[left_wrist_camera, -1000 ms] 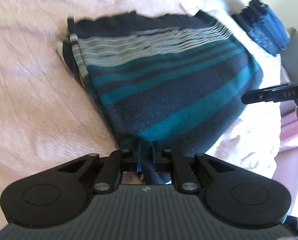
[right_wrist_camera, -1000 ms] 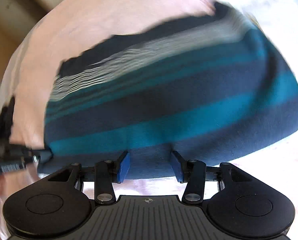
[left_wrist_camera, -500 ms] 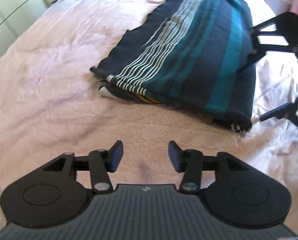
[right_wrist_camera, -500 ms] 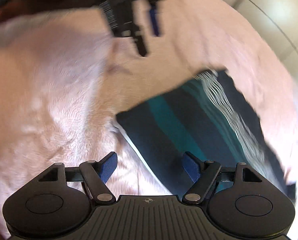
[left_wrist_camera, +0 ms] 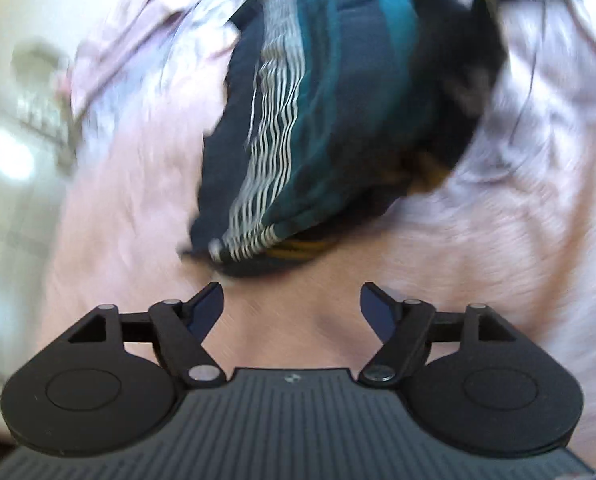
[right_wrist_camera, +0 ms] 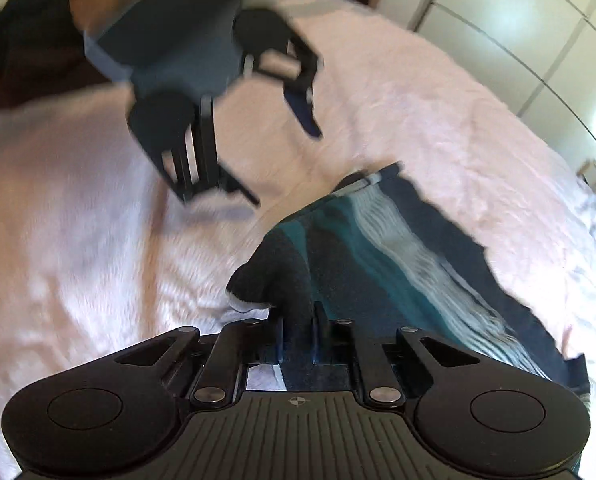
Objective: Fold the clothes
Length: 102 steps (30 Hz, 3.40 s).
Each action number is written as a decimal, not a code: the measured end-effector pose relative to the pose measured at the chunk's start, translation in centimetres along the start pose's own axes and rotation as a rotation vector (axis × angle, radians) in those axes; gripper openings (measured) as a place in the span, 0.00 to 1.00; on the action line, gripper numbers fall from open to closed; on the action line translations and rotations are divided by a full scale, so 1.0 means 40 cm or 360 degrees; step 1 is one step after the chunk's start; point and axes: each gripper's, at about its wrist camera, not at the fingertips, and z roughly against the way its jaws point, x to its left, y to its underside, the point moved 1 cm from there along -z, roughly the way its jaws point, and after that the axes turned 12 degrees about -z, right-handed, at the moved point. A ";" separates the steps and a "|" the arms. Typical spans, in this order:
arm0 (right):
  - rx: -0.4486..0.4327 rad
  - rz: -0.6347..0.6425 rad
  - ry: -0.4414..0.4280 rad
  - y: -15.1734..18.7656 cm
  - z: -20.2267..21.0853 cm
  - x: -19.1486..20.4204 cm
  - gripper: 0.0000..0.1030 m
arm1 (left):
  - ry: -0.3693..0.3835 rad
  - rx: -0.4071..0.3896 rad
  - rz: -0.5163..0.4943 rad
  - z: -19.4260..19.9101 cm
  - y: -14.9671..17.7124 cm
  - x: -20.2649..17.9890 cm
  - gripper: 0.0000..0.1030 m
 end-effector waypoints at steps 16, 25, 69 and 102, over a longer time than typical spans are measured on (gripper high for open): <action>-0.0021 -0.0218 -0.0041 -0.064 0.111 -0.052 0.10 | -0.0006 -0.0158 -0.0521 -0.086 0.008 0.044 0.14; -0.0007 -0.0216 -0.0331 -0.077 0.239 0.068 0.10 | 0.0204 -0.0098 -0.0443 0.206 0.062 0.028 0.13; -0.0420 -0.2758 -0.0121 0.488 0.278 -0.631 0.63 | 0.0813 -0.0118 0.0819 -0.370 -0.373 0.605 0.37; -0.0176 -0.2203 0.0108 0.333 0.154 -0.613 0.32 | 0.1172 -0.0247 0.1024 -0.469 -0.521 0.465 0.37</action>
